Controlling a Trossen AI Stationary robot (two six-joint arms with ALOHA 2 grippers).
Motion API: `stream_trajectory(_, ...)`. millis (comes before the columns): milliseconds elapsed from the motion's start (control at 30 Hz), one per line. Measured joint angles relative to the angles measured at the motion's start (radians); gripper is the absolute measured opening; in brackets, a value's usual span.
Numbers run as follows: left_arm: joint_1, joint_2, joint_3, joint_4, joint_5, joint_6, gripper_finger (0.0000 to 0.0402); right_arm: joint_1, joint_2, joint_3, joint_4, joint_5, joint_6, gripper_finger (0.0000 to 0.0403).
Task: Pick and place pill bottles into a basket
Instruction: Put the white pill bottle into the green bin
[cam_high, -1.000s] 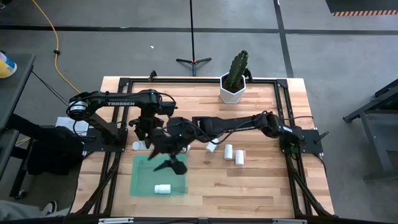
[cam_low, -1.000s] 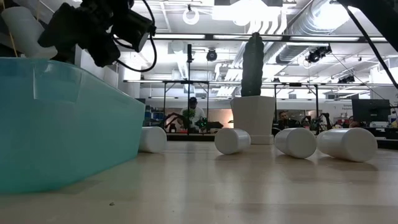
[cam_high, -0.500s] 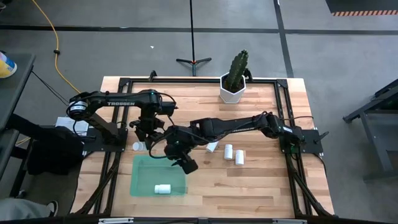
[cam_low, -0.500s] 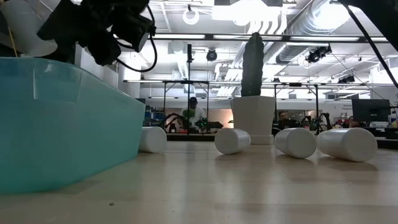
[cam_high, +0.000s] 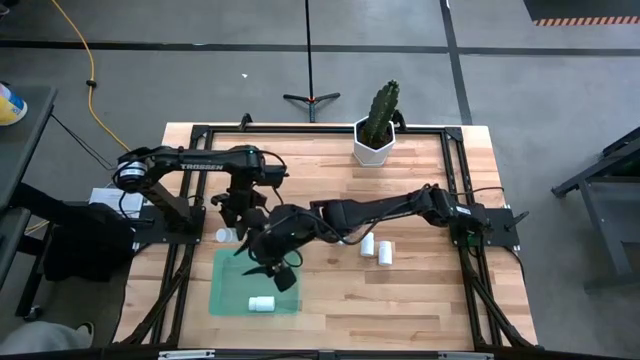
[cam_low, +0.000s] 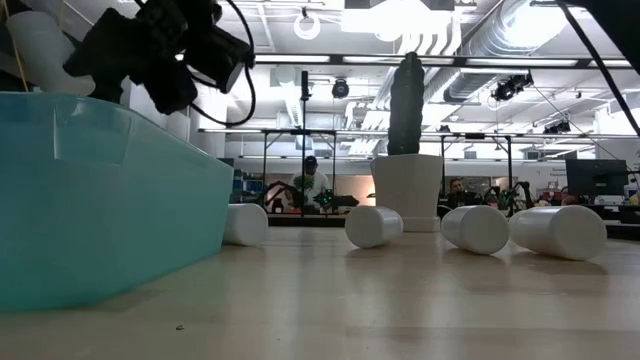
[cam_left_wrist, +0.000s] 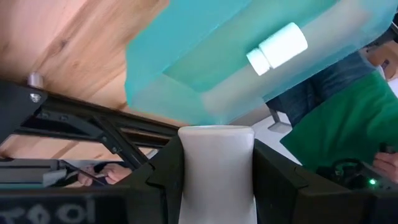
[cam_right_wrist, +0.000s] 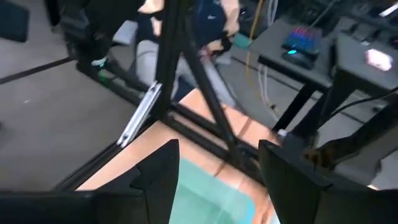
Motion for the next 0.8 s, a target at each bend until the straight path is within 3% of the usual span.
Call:
stream_trajectory(167, 0.0, 0.032, 0.035, -0.003, 0.008, 0.014, 0.0184, -0.009, 0.0, 0.0, 0.069, 0.036, 0.016, 0.0208)
stream_trajectory(433, 0.0, 0.114, 0.233, -0.01, -0.036, 0.028, 0.0184, -0.014, 0.002, 0.0, 0.074, 0.023, 0.06, 0.0208)
stream_trajectory(800, 0.0, 0.175, 0.454, -0.01, -0.046, 0.034, 0.0184, 0.032, 0.003, 0.0, -0.061, 0.021, 0.074, 0.0208)
